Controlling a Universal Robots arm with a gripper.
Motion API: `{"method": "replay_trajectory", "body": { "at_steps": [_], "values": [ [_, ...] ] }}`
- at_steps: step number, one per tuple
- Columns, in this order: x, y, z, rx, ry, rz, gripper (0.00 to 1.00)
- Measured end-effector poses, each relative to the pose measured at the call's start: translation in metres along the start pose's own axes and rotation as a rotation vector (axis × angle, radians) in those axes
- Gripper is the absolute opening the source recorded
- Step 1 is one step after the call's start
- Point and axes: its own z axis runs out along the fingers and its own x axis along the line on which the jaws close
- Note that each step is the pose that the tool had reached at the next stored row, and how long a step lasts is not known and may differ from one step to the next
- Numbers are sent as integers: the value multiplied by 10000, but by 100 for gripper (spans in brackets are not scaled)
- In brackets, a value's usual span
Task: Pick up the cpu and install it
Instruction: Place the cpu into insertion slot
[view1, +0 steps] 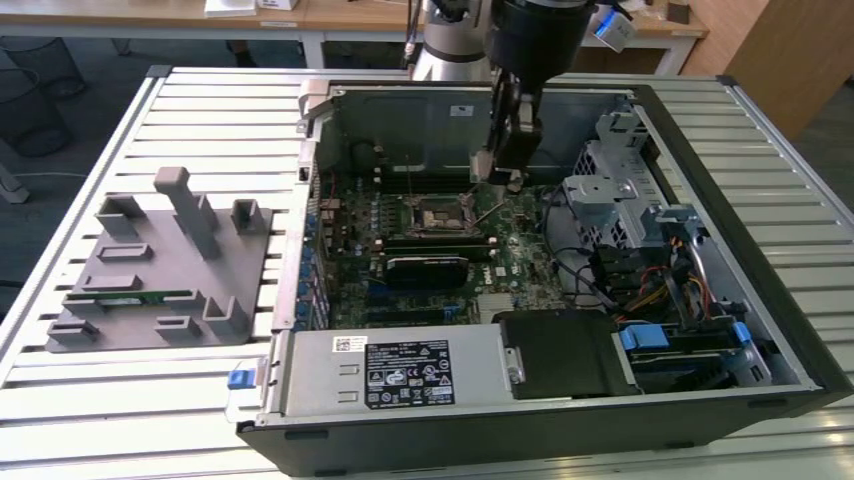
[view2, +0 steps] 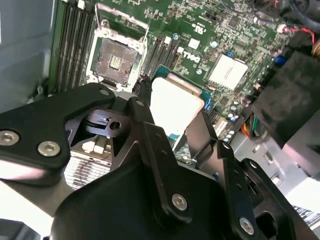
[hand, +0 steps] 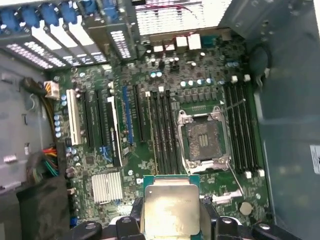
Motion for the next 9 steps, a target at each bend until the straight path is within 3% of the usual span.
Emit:
{"method": "replay_trajectory", "body": {
  "at_steps": [9],
  "values": [
    [-15,185,69,46,-2,-149,53]
  ]
}}
